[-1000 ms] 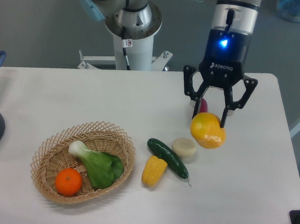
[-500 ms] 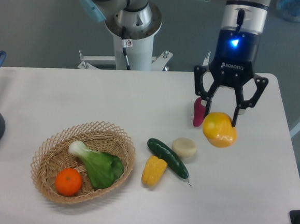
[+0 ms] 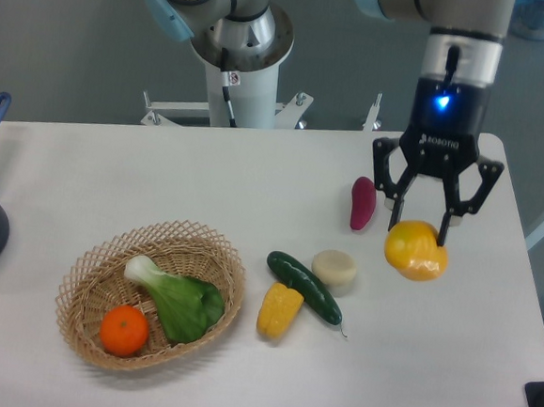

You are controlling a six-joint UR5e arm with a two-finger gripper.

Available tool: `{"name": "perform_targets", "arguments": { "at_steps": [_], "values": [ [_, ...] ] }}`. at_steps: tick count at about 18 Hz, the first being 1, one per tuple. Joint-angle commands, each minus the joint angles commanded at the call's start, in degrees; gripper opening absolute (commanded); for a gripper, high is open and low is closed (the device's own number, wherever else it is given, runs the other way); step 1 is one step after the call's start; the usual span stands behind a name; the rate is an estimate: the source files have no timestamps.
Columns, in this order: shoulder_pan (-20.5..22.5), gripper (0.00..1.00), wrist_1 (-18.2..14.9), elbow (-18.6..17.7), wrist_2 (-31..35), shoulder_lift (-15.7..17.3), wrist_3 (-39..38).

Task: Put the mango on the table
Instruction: 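Carry the held yellow mango away from the sweet potato with the gripper, then lower the yellow mango toward the table surface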

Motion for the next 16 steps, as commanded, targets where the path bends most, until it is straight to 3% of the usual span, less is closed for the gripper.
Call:
{"name": "perform_targets", "arguments": {
  "at_steps": [5, 11, 16],
  "values": [
    [-0.2, 0.4, -0.1, -3.2, 3.8, -2.8, 11.3],
    [-5.9, 0.4, 0.0, 2.1, 17.8, -11.7, 13.5],
    [-7.1, 0.4, 0.1, 3.6, 21.5, -15.7, 12.5]
  ]
}}
